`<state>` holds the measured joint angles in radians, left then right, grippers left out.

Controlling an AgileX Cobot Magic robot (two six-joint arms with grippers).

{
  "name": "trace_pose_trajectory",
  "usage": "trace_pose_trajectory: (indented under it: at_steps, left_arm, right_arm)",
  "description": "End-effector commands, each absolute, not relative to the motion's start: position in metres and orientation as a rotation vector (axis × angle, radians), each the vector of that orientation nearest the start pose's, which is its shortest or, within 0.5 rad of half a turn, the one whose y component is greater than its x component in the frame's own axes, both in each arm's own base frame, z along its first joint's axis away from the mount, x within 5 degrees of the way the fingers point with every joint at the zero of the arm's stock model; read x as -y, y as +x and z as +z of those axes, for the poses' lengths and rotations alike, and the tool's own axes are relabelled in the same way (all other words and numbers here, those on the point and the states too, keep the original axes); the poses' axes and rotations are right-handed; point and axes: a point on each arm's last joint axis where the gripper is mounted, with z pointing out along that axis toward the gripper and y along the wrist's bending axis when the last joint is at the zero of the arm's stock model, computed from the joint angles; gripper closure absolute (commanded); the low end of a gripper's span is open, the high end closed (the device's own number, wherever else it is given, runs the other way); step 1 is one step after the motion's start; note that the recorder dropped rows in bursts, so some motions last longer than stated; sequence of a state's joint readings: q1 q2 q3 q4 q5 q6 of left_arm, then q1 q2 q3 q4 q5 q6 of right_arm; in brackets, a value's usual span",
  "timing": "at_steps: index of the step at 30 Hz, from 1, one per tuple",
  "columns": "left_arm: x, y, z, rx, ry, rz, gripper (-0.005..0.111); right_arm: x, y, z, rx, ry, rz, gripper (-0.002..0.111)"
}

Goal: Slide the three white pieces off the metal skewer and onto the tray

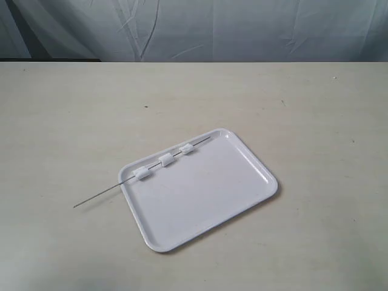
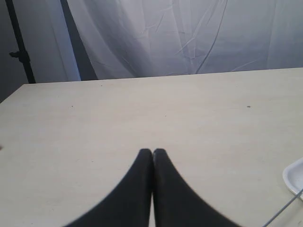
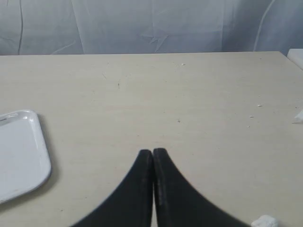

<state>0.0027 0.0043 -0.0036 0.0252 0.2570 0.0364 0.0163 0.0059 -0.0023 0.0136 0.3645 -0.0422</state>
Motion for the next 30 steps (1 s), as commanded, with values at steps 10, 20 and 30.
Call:
trace_pose_trajectory:
  at_steps: [10,20,30]
  left_arm:
    - [-0.001,0.055,0.191,-1.73,0.042,0.057,0.107]
    - [-0.003,0.051,0.235,-1.231,-0.076,-0.042,0.107]
    - [-0.002,0.049,0.241,-1.167,-0.045,-0.012,0.107]
  right_arm:
    - [-0.001,0.053,0.181,-1.843,-0.043,-0.01,0.107]
    - [0.0,0.056,0.218,-1.426,0.032,0.047,0.107]
    - [0.0,0.053,0.229,-1.31,-0.064,-0.072,0.107]
